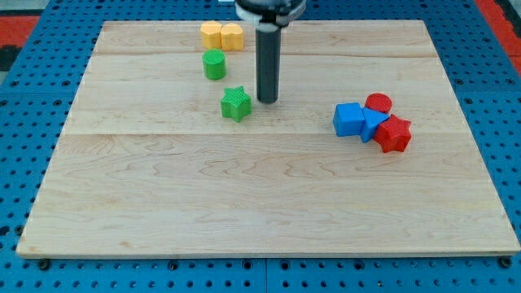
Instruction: Move the green star to top left
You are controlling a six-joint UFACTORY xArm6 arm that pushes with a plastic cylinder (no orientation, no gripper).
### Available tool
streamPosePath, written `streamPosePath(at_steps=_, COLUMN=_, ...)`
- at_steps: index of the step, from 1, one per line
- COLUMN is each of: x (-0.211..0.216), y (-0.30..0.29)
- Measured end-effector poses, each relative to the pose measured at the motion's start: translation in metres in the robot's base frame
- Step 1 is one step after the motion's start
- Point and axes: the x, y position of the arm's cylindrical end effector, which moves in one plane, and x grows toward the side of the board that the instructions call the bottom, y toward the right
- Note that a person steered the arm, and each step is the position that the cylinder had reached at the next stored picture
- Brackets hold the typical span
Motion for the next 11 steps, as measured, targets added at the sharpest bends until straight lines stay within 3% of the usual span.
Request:
streamPosePath(at_steps=1, x=-0.013, y=-0.118)
streamPosePath(at_steps=2, x=-0.017, y=-0.178)
streamPosePath(at_steps=3, x=0.013, y=-0.187)
streamPosePath(at_steps=4, x=-0.005, y=-0.235)
streamPosePath(at_steps=5, x=-0.054, y=-0.219)
streamPosePath(at_steps=6, x=-0.032, y=-0.205)
streamPosePath(at_steps=7, x=-0.034, y=-0.254)
streamPosePath(at_steps=9, x=-0.1, y=-0.189)
streamPosePath(at_steps=10, x=-0.11, y=-0.164)
streamPosePath(at_steps=11, x=-0.086, y=-0.173)
